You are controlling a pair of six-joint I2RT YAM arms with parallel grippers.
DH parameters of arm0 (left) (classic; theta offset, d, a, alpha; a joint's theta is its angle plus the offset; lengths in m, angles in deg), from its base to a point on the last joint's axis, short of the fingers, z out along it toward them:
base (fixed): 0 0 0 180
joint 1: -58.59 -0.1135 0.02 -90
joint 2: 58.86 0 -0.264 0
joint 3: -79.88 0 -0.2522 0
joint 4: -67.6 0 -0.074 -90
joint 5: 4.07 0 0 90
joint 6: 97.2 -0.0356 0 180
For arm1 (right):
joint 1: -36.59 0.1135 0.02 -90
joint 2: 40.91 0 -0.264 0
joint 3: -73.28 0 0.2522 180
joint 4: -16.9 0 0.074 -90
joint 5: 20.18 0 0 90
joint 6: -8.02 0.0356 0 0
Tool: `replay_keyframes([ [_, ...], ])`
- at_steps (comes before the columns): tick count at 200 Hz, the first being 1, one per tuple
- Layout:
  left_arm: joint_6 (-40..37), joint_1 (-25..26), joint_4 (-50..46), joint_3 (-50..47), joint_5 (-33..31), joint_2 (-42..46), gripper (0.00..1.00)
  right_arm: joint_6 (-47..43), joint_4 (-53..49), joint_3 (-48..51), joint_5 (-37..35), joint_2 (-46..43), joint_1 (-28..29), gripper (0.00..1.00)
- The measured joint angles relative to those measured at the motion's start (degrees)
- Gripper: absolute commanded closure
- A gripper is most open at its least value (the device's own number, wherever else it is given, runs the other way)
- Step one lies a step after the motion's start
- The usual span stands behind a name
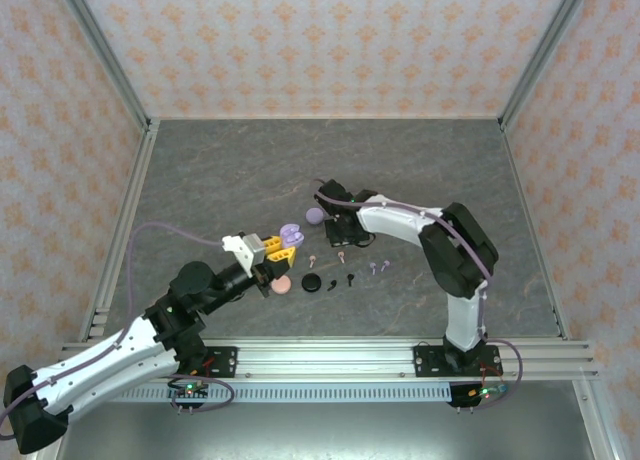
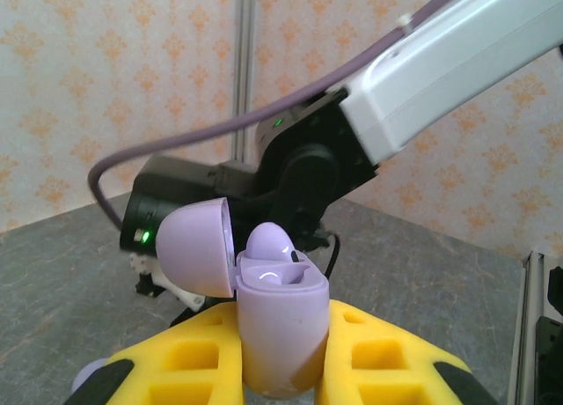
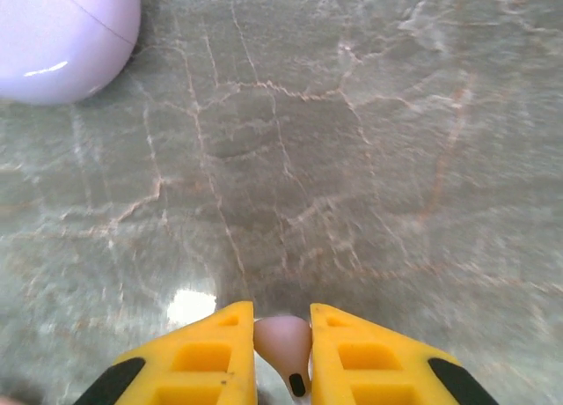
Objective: Insert the wireless bluetooth earbuds into the charging case
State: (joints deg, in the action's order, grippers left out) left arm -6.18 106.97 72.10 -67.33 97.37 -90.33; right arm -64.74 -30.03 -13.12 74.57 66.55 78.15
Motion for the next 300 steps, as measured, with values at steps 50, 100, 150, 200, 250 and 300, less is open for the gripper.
replay_keyframes([
  [50,0.1,0.0,3.2,2.9,1.7,-9.0,1.0,-1.7,7.0,8.4,4.5,-26.9,-1.9,0.82],
  [100,0.7,0.0,10.4,6.7,4.1,-17.9,1.0,-1.0,19.1,14.2,12.9,-49.6,-1.9,0.82],
  [150,2.1,0.0,15.0,11.0,6.7,-25.0,1.0,2.3,27.7,18.5,17.8,-54.6,1.2,0.82],
  [200,3.1,0.1,17.1,12.5,7.8,-28.0,1.0,2.7,30.5,19.4,18.9,-54.6,2.7,0.82],
  [250,3.5,0.7,17.2,13.0,7.8,-28.0,1.0,2.9,31.1,20.7,19.3,-54.5,2.8,0.82],
  [300,3.5,0.7,17.2,13.0,7.8,-28.3,1.0,3.0,31.6,21.1,19.7,-54.4,4.1,0.82],
])
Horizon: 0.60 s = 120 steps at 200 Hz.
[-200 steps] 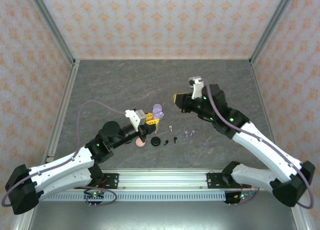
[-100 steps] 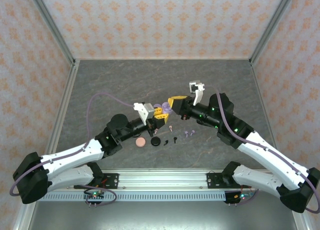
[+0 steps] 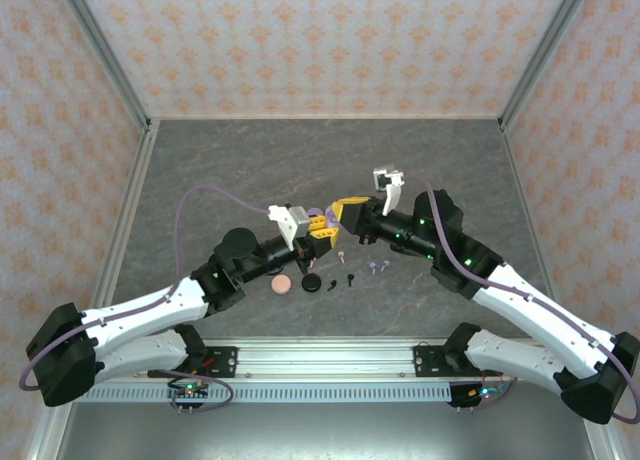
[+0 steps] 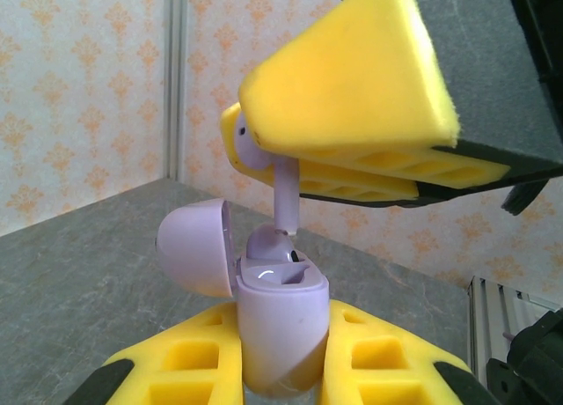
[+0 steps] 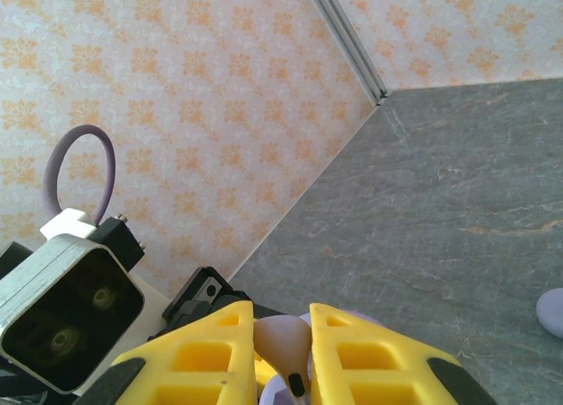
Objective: Insert the wireless bluetooth earbuds into the charging case
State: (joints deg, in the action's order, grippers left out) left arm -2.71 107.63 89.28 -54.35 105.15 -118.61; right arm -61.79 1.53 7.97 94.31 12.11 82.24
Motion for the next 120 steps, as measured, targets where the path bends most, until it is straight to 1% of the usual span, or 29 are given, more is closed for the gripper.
replay_keyframes([
  [120,0.0,0.0,0.0,0.0,-0.1,-0.4,1.0,-0.1,-0.1,1.5,-0.2,0.1,0.5,0.82],
])
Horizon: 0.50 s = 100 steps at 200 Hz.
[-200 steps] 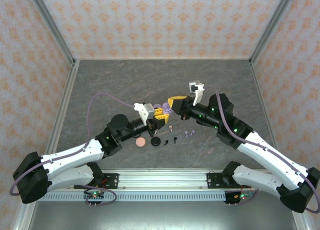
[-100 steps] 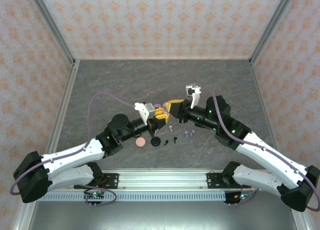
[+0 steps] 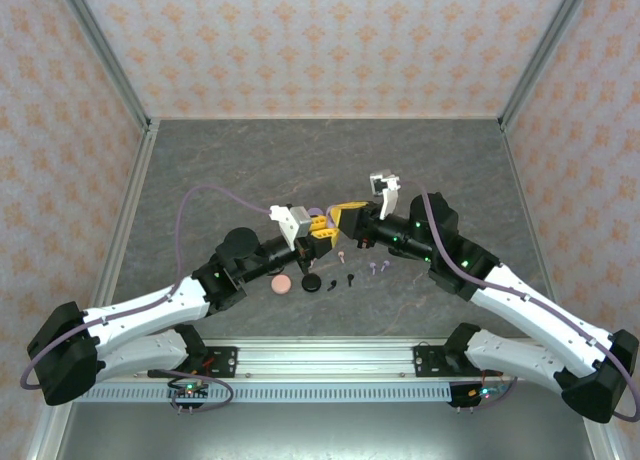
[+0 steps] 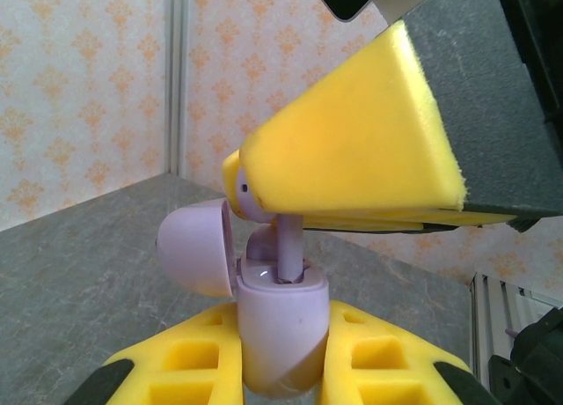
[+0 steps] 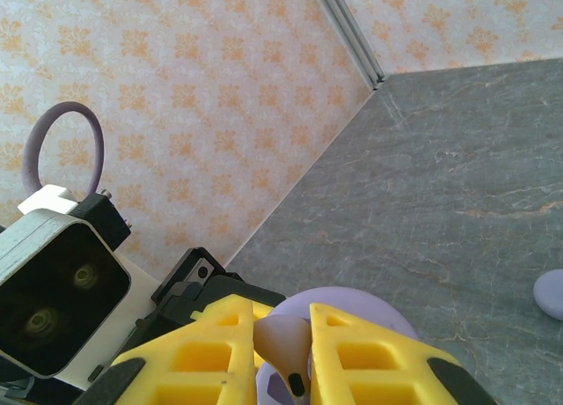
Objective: Insert the wireless bluetooth earbuds into the charging case
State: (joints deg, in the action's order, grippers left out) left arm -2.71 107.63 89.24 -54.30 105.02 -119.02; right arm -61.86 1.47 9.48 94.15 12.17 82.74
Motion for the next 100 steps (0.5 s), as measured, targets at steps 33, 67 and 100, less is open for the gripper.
replay_keyframes([
  [33,0.0,0.0,0.0,0.0,0.0,0.0,1.0,0.0,0.0,0.0,-0.1,0.0,0.0,0.82],
  [67,0.0,0.0,-0.1,0.0,0.0,0.0,1.0,-0.7,-0.5,0.0,-0.1,-0.1,0.0,0.82],
  [100,0.0,0.0,-0.2,0.0,0.0,0.0,1.0,-0.9,-0.9,0.0,-0.1,-0.2,0.0,0.82],
])
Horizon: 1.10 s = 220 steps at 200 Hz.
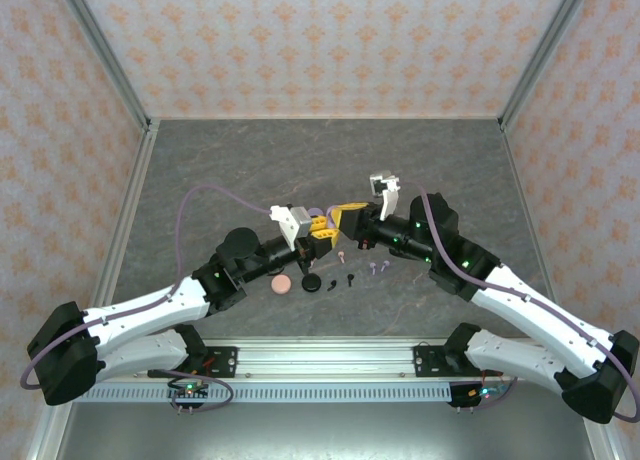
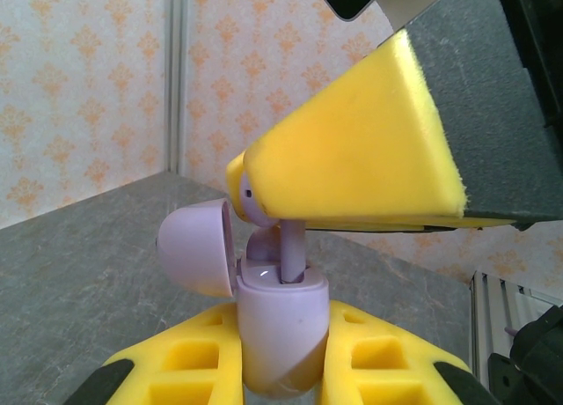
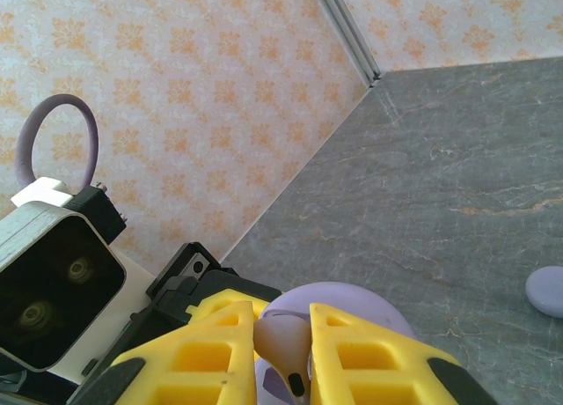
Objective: Insert the wireless bluetooth earbuds into the charging case
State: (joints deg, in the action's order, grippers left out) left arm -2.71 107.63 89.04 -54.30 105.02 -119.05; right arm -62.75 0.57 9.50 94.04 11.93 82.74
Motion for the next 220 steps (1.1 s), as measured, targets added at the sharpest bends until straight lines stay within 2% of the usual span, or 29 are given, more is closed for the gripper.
replay_keyframes([
  [105,0.1,0.0,-0.9,0.0,-0.3,-0.2,1.0,0.0,0.0,0.0,0.2,0.9,0.0,0.75],
  [176,0.2,0.0,-1.1,0.0,-1.0,-0.3,1.0,-0.4,-0.5,-0.9,0.0,2.0,0.0,0.74],
  [220,0.2,0.0,-0.9,0.0,-1.2,-0.3,1.0,-0.6,-2.6,-2.7,0.0,2.4,0.0,0.66],
])
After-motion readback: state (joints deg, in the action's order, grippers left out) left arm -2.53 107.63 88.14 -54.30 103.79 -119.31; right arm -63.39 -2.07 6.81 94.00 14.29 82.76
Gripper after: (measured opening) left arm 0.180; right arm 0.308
